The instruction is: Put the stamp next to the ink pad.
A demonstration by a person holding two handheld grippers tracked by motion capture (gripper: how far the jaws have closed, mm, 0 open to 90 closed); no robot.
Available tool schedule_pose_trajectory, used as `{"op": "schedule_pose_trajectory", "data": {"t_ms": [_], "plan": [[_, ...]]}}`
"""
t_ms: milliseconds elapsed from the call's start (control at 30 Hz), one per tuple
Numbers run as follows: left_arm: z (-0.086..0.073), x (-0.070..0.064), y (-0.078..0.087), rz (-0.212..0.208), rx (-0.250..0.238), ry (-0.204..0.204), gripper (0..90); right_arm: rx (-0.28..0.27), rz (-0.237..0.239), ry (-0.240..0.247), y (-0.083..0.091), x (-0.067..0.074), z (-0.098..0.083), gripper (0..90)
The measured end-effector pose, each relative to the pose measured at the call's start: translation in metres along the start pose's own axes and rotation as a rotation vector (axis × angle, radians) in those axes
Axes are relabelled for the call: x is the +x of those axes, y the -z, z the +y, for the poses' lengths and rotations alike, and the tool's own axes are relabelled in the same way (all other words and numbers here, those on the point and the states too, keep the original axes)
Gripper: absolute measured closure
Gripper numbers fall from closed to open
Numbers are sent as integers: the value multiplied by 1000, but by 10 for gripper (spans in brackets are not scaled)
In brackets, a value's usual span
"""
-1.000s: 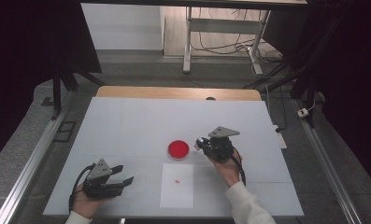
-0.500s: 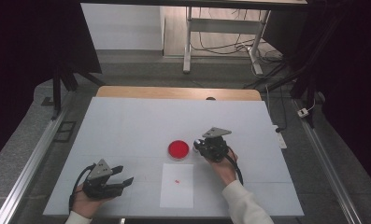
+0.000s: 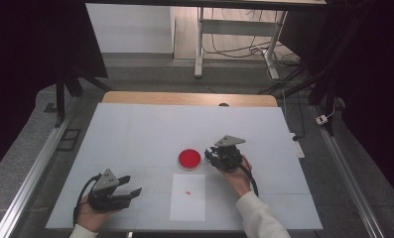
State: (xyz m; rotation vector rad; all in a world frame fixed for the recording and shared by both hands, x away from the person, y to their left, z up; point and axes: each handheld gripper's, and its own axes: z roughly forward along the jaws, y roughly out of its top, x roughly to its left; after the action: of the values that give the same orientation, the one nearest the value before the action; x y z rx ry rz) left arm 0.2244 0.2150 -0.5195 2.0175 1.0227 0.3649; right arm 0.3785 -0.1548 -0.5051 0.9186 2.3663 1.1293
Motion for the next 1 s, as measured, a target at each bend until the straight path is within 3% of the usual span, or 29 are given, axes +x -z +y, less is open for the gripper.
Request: {"op": "schedule_pose_trajectory", "data": {"t_ms": [433, 667, 1000], "plan": [[0, 1, 1, 7, -6, 2, 371, -58, 0, -29, 11, -2, -3, 462], [-1, 3, 0, 5, -4, 6, 371, -93, 9, -24, 39, -2, -13, 450], [-1, 3, -3, -7, 1, 1, 371, -116, -21, -23, 88, -10, -59, 440]]}}
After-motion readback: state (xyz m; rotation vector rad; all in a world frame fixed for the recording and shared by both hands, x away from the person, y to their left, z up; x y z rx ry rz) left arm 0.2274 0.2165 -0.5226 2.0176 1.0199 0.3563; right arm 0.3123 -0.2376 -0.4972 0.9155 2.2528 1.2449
